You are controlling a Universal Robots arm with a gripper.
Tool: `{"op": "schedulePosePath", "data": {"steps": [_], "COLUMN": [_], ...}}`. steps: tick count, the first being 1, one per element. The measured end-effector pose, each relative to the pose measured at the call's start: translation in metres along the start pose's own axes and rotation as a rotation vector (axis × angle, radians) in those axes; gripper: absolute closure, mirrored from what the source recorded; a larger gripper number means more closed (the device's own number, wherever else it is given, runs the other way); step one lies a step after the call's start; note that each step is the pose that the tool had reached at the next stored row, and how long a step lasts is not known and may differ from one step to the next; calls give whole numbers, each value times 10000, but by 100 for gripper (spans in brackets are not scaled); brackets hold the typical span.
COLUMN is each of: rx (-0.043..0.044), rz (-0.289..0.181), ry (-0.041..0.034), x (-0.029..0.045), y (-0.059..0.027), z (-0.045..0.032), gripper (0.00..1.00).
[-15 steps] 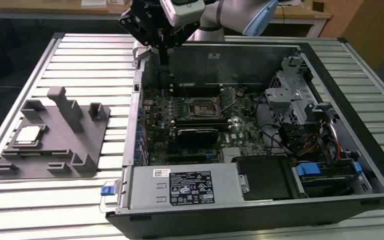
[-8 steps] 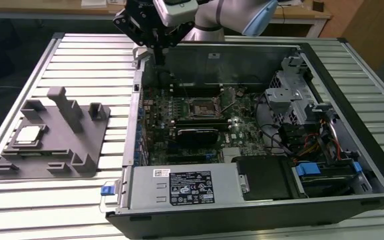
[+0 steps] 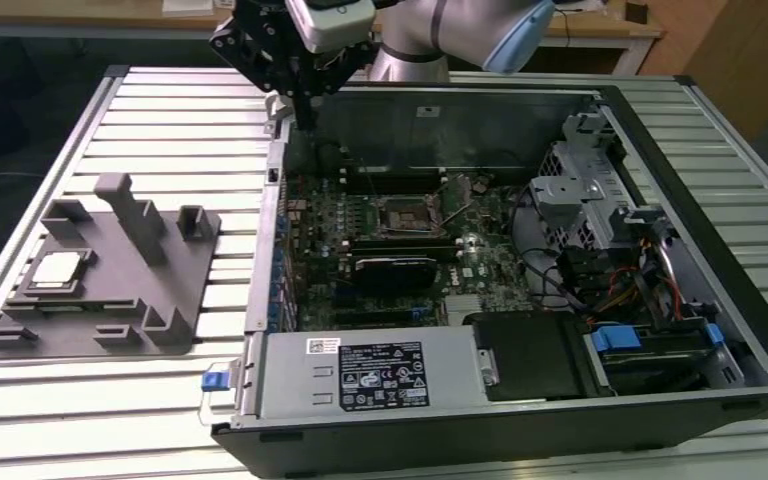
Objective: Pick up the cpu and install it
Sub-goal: 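Reach for the cpu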
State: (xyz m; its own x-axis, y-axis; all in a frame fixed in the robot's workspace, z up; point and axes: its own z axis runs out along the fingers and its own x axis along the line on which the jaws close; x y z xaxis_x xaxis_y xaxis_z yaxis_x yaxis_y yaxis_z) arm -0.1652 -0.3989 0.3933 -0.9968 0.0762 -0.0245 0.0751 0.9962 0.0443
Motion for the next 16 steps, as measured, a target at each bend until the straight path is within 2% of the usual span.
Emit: {"op": "schedulePosePath", "data": {"steps": [16], "rx": [0], "rz": [1], "ry": [0], "x": [214], "y": [-16], "z": [-6], "gripper": [89]}}
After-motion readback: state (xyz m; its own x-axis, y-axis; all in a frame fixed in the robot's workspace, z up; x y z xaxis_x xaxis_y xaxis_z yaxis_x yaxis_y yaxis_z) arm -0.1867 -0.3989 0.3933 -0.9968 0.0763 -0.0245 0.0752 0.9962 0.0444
